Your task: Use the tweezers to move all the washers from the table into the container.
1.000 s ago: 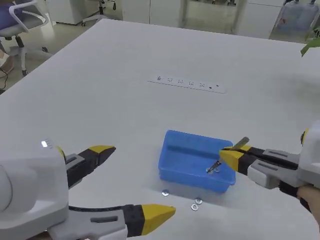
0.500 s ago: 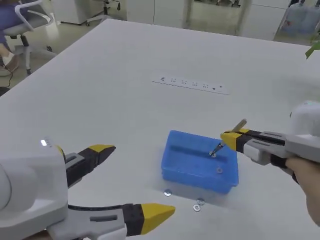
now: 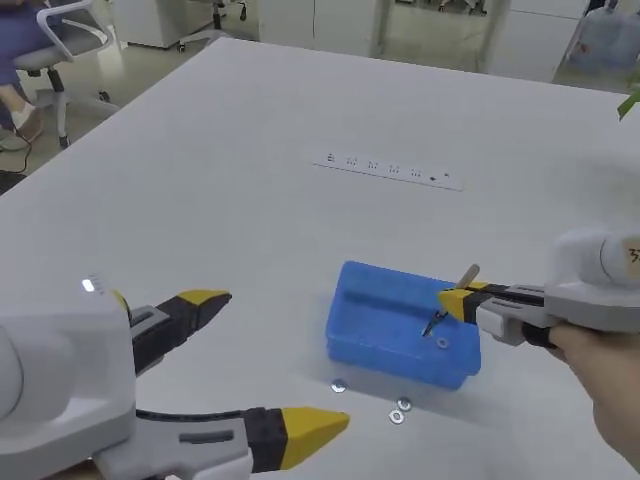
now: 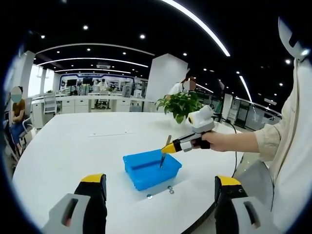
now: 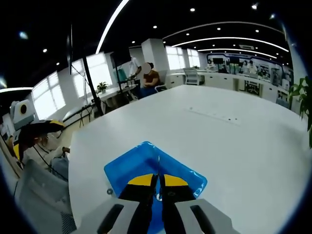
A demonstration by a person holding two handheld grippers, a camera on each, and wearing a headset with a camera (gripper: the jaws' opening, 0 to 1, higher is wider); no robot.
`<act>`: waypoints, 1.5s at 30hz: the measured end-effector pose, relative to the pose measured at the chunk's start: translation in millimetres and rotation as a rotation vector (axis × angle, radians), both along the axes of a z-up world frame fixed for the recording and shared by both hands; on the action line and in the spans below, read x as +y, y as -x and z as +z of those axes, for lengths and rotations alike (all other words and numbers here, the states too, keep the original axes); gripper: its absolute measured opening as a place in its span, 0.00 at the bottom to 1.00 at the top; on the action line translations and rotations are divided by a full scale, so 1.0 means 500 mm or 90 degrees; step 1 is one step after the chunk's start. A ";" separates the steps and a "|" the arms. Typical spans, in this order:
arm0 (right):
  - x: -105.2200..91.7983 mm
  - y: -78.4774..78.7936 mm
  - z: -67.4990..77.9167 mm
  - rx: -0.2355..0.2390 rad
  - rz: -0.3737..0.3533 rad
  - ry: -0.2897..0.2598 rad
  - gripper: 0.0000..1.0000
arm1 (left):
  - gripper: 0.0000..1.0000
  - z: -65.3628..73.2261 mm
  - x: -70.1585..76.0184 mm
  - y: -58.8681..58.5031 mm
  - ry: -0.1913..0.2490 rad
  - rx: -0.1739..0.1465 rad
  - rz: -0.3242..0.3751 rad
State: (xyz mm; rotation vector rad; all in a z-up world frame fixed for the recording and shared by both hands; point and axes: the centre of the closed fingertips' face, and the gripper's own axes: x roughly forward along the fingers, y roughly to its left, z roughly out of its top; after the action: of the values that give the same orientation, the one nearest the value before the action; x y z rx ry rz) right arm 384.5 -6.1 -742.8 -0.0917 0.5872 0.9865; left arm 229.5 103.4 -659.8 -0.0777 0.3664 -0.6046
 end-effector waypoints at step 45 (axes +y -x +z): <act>0.017 0.114 0.108 -0.012 0.037 -0.159 0.02 | 0.92 -0.007 -0.013 0.001 -0.004 0.006 -0.013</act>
State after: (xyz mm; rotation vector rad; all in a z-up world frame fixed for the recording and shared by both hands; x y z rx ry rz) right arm 327.3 2.2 -688.6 0.1040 0.4419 1.1069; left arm 229.1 96.9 -663.1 -0.0707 0.3787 -0.6242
